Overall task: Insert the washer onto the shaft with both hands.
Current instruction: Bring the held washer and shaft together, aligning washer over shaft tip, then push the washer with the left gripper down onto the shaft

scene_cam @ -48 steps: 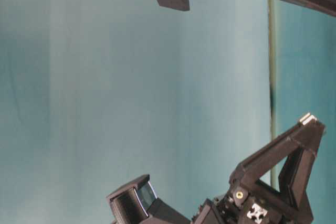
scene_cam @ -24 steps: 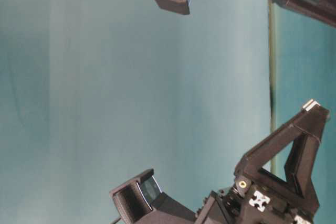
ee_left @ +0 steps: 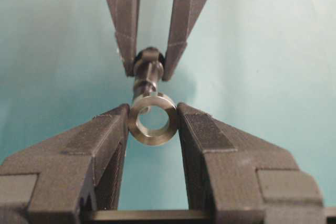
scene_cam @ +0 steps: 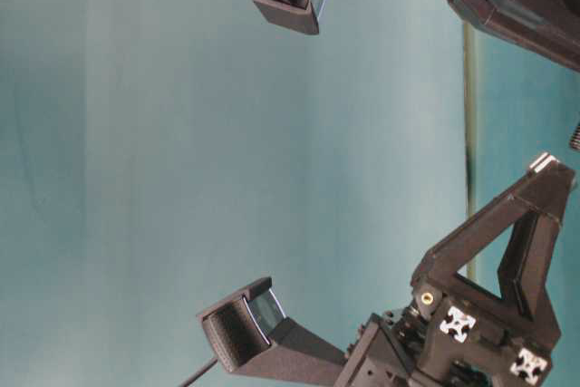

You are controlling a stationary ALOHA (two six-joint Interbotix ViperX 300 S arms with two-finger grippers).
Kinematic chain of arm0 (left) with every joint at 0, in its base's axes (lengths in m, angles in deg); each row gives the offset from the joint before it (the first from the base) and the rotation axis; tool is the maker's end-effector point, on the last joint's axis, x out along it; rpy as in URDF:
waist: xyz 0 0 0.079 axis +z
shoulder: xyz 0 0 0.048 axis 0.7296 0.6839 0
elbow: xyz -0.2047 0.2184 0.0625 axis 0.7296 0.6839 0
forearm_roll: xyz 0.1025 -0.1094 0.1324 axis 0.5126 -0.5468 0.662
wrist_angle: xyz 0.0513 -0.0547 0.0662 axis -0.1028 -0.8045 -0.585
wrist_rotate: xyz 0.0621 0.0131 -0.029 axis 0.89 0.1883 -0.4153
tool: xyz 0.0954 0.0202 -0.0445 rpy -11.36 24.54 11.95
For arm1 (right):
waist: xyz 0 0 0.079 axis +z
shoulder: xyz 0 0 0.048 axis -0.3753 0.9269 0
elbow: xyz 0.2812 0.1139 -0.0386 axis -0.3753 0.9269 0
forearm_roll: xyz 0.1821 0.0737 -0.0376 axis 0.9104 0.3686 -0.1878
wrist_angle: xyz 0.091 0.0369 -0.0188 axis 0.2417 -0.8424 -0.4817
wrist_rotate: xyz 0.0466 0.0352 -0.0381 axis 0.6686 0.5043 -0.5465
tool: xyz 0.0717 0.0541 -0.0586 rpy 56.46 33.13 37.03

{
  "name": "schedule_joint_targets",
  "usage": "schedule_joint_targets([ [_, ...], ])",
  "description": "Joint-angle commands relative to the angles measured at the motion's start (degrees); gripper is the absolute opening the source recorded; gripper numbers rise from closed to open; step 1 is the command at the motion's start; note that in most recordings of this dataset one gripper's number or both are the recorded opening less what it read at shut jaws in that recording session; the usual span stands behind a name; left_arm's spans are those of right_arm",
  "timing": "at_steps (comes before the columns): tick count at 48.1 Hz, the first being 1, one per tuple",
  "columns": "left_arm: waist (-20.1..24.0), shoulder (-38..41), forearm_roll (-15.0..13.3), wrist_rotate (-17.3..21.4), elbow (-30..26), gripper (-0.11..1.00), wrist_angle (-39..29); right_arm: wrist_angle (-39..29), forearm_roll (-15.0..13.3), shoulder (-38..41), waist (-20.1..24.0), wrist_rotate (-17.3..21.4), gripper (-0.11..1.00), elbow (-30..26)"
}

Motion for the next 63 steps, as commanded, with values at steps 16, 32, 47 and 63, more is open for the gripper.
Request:
schedule_joint_targets([
  [16, -0.2, 0.7, 0.2, -0.1, -1.1, 0.35, 0.7, 2.2, 0.1, -0.4, 0.3, 0.5, 0.0, -0.9],
  [32, -0.1, 1.4, 0.2, -0.1, -1.6, 0.35, 0.7, 2.3, 0.1, -0.4, 1.0, 0.9, 0.0, -0.9],
  [47, -0.1, 2.1, 0.2, -0.1, -2.8, 0.35, 0.7, 2.9, 0.1, -0.4, 1.0, 0.9, 0.0, -0.9],
  [63, -0.1, 3.1, 0.2, -0.1, -4.0, 0.35, 0.6, 3.8, 0.1, -0.4, 0.9, 0.9, 0.0, -0.9],
])
